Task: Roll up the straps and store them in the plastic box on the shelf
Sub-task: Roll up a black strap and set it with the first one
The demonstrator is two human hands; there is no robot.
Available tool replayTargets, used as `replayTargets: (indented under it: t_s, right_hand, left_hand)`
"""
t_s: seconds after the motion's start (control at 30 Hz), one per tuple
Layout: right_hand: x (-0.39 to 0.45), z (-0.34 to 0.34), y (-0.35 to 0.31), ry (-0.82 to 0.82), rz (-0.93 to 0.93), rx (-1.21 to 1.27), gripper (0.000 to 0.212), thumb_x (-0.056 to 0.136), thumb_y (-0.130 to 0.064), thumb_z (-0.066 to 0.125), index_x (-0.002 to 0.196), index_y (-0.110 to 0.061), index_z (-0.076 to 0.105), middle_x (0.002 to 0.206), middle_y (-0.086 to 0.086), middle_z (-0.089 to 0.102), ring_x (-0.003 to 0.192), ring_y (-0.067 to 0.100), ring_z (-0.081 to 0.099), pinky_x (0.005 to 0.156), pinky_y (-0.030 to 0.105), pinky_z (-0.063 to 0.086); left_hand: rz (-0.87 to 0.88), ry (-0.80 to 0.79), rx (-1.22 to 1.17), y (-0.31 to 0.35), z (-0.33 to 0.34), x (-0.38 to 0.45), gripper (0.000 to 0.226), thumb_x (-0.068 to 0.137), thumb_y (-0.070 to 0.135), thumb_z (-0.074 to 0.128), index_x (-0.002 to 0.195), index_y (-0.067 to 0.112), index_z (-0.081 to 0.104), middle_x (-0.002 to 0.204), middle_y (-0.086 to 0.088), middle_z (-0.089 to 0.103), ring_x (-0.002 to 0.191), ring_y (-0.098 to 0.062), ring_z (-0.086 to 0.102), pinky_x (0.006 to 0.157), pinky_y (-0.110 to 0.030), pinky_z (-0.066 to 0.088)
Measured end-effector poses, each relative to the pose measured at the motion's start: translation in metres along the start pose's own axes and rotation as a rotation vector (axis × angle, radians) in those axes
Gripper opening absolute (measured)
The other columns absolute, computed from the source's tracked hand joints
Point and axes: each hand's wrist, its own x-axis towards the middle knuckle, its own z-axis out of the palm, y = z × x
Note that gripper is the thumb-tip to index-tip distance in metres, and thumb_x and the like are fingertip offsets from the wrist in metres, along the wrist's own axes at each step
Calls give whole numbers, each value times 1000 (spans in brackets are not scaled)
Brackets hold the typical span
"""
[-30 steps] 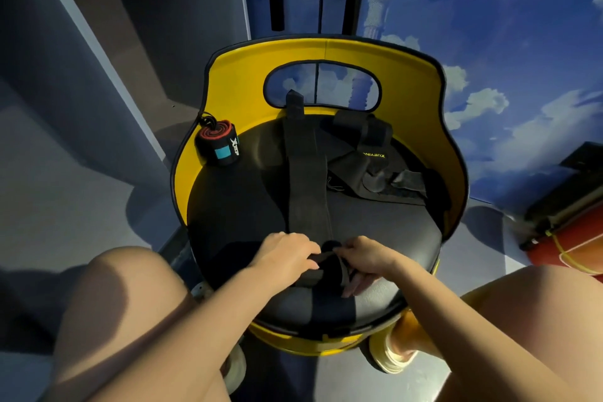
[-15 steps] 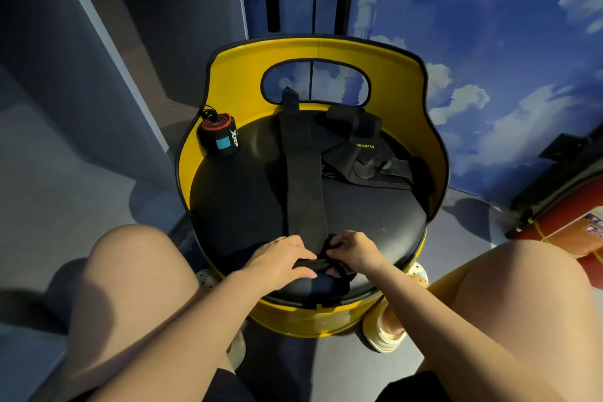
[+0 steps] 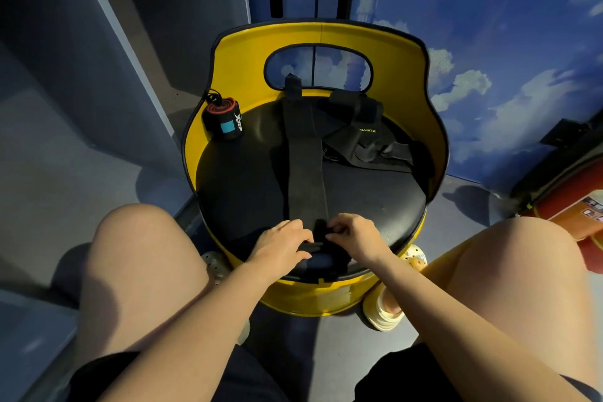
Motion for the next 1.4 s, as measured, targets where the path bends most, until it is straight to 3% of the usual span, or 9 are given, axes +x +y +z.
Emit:
replayTargets:
  t_s: [0.13, 0.23, 0.37, 0.47, 0.7, 0.83, 1.0, 1.23, 1.4]
  right_hand:
    - [-7, -7, -2, -161, -360, -237, 30, 88, -33, 61, 114, -19, 66, 109, 3, 61, 103, 18, 56, 89, 30, 46]
    - [-15, -3, 5, -106, -543, -464, 35, 89, -35, 56, 119, -19, 63, 107, 3, 61, 98, 21, 59, 76, 34, 53]
    - [-19, 12, 12, 25, -674, -515, 27, 84, -31, 55, 102, -15, 67, 90, 0, 62, 76, 20, 61, 56, 28, 54]
    - [-22, 18, 12, 92, -630, -453, 31, 90, -32, 42, 101, -16, 66, 89, -2, 61, 75, 17, 58, 57, 26, 52]
    - [-20, 19, 10, 8, -289, -54, 18, 91, -20, 58, 104, -11, 67, 98, 3, 60, 98, 19, 53, 82, 19, 37]
    - [-14, 16, 8, -37, -160, 90, 12, 90, -18, 61, 96, -10, 68, 92, -2, 58, 93, 14, 55, 78, 14, 36]
    - [-9, 19, 5, 15, -64, 141, 12, 90, -18, 61, 90, -8, 68, 88, -2, 55, 85, 11, 53, 69, 7, 33]
    - [4, 17, 5, 32, 60, 181, 18, 86, -26, 66, 92, -9, 71, 91, 1, 55, 87, 13, 52, 68, 15, 31]
    - [10, 19, 2, 95, 75, 172, 16, 85, -27, 68, 89, -11, 68, 89, 3, 59, 81, 14, 52, 59, 14, 33]
  left_hand:
    - [-8, 26, -3, 1, 5, -2, 34, 93, 32, 54, 126, 24, 53, 116, 2, 48, 116, -18, 45, 88, -34, 41]
    - [-28, 39, -63, 0, 8, -3, 37, 94, 29, 53, 130, 22, 53, 116, 2, 48, 115, -17, 45, 92, -33, 42]
    - [-63, 61, -133, -1, 15, -4, 36, 93, 27, 54, 128, 20, 56, 113, 1, 49, 112, -16, 47, 94, -32, 41]
    - [-102, 63, -202, -3, 17, -3, 35, 91, 28, 58, 125, 22, 58, 111, 2, 52, 110, -17, 51, 92, -30, 42]
    - [-148, 133, -371, -4, 17, -3, 17, 87, 30, 63, 100, 20, 62, 107, 4, 59, 100, -16, 54, 83, -27, 43]
    - [-200, 176, -539, -4, 19, 0, 13, 86, 27, 65, 92, 16, 69, 103, 3, 60, 97, -19, 57, 81, -27, 43]
    - [-191, 241, -397, -1, 17, 1, 22, 92, 32, 55, 102, 19, 69, 106, 6, 54, 93, -12, 54, 70, -21, 40]
    - [58, 386, 4, -2, 19, 1, 28, 97, 28, 45, 120, 23, 58, 116, 4, 58, 113, -18, 51, 99, -31, 34]
    - [46, 227, 128, -4, 23, 2, 41, 93, 39, 50, 130, 23, 46, 128, 4, 44, 123, -17, 39, 112, -32, 21]
